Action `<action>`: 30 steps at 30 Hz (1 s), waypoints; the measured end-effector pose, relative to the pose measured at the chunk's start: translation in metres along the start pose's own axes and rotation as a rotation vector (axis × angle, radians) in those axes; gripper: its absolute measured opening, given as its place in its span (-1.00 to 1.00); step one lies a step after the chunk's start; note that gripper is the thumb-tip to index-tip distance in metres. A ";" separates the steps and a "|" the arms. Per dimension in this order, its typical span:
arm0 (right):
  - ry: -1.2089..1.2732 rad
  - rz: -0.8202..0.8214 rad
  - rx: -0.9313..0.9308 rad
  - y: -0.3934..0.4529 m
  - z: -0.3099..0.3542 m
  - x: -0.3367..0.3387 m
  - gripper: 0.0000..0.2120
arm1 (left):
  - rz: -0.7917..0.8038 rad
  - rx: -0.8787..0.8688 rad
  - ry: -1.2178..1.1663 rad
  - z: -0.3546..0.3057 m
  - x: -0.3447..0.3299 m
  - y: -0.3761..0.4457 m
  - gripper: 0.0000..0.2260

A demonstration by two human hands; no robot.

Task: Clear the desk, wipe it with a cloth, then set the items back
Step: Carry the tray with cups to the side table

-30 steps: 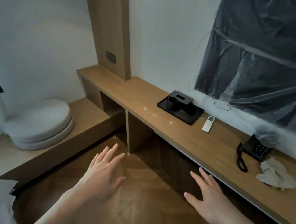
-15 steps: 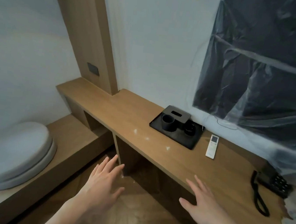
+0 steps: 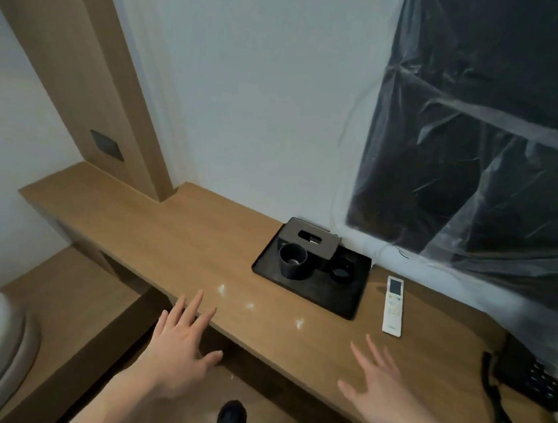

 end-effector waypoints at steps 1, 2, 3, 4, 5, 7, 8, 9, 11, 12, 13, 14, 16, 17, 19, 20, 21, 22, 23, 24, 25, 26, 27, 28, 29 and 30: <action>0.012 -0.009 -0.025 0.010 0.000 0.003 -0.17 | 0.006 -0.021 0.005 0.003 0.003 0.020 -0.24; 0.025 -0.016 -0.052 0.021 0.000 0.005 -0.17 | 0.020 -0.039 0.012 0.006 0.007 0.041 -0.24; 0.043 -0.021 -0.082 0.033 -0.001 0.005 -0.17 | 0.042 -0.056 0.016 0.008 0.010 0.062 -0.24; 0.062 -0.030 -0.113 0.045 0.000 0.006 -0.17 | 0.066 -0.070 0.017 0.011 0.013 0.083 -0.23; 0.083 -0.039 -0.142 0.056 0.001 0.007 -0.17 | 0.087 -0.083 0.018 0.012 0.016 0.104 -0.24; 0.106 -0.048 -0.204 0.075 0.005 0.011 -0.19 | 0.129 -0.105 0.019 0.017 0.021 0.143 -0.24; 0.123 -0.057 -0.230 0.083 0.006 0.012 -0.19 | 0.147 -0.117 0.022 0.018 0.022 0.162 -0.24; 0.154 -0.073 -0.254 0.093 0.007 0.012 -0.20 | 0.167 -0.124 0.021 0.018 0.022 0.181 -0.24; 0.214 -0.111 -0.304 0.111 0.001 0.010 -0.19 | 0.210 -0.129 0.010 0.017 0.020 0.219 -0.25; 0.235 -0.114 -0.331 0.119 -0.003 0.008 -0.18 | 0.238 -0.122 -0.009 0.016 0.018 0.237 -0.25; 0.253 -0.108 -0.358 0.126 -0.007 0.004 -0.17 | 0.268 -0.104 -0.030 0.015 0.015 0.251 -0.25; 0.277 -0.105 -0.382 0.133 -0.011 0.001 -0.16 | 0.292 -0.083 -0.062 0.014 0.011 0.266 -0.25; 0.312 -0.092 -0.435 0.151 -0.016 -0.004 -0.16 | 0.327 -0.046 -0.133 0.011 0.003 0.293 -0.27; 0.335 -0.082 -0.471 0.159 -0.018 -0.003 -0.17 | 0.336 -0.027 -0.161 0.008 -0.001 0.306 -0.30; 0.397 -0.072 -0.523 0.174 -0.021 0.002 -0.19 | 0.353 0.005 -0.182 0.006 -0.008 0.329 -0.37; 0.436 -0.074 -0.546 0.182 -0.025 0.003 -0.20 | 0.366 0.035 -0.197 0.007 -0.013 0.338 -0.37; 0.473 -0.075 -0.567 0.190 -0.028 0.003 -0.21 | 0.367 0.077 -0.219 0.011 -0.017 0.347 -0.35; 0.497 -0.076 -0.578 0.198 -0.030 0.005 -0.22 | 0.367 0.121 -0.229 0.013 -0.020 0.356 -0.32; 0.515 -0.087 -0.577 0.204 -0.032 0.009 -0.24 | 0.368 0.148 -0.227 0.016 -0.023 0.365 -0.31; 0.533 -0.103 -0.577 0.212 -0.034 0.013 -0.27 | 0.375 0.161 -0.219 0.017 -0.025 0.373 -0.33; 0.551 -0.116 -0.566 0.219 -0.037 0.018 -0.31 | 0.385 0.169 -0.204 0.018 -0.028 0.381 -0.36; 0.574 -0.118 -0.560 0.227 -0.040 0.022 -0.35 | 0.393 0.174 -0.197 0.017 -0.030 0.388 -0.38; 0.603 -0.114 -0.554 0.235 -0.044 0.024 -0.37 | 0.399 0.185 -0.201 0.018 -0.033 0.395 -0.39; 0.646 -0.113 -0.554 0.246 -0.054 0.019 -0.35 | 0.403 0.200 -0.214 0.021 -0.036 0.401 -0.40; 0.679 -0.101 -0.557 0.255 -0.062 0.015 -0.33 | 0.402 0.210 -0.233 0.023 -0.041 0.409 -0.40; 0.716 -0.081 -0.554 0.265 -0.069 0.009 -0.30 | 0.407 0.221 -0.246 0.027 -0.048 0.417 -0.39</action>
Point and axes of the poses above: each hand's wrist, its own y-axis towards the middle knuckle, its own x-axis out of the back of the hand, z = x × y, the point moved 6 cm from there along y, towards the middle knuckle, and after that the axes turned 13 degrees about -y, right-handed, at the moved point
